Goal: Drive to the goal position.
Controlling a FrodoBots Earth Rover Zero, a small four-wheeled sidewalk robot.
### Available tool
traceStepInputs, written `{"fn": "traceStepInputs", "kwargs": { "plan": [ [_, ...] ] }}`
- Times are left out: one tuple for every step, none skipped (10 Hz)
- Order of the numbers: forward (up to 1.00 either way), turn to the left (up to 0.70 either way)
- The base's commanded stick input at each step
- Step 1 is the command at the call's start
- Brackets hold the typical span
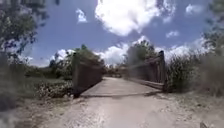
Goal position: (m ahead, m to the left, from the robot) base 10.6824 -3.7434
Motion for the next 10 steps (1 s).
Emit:
{"fn": "traceStepInputs", "kwargs": {
  "plan": [
    [0.45, 0.0],
    [0.45, 0.0],
    [0.45, 0.0],
    [0.45, 0.0],
    [0.45, 0.0],
    [0.45, 0.0],
    [0.45, 0.0],
    [0.45, 0.0],
    [0.45, 0.0],
    [0.45, 0.0]
  ]
}}
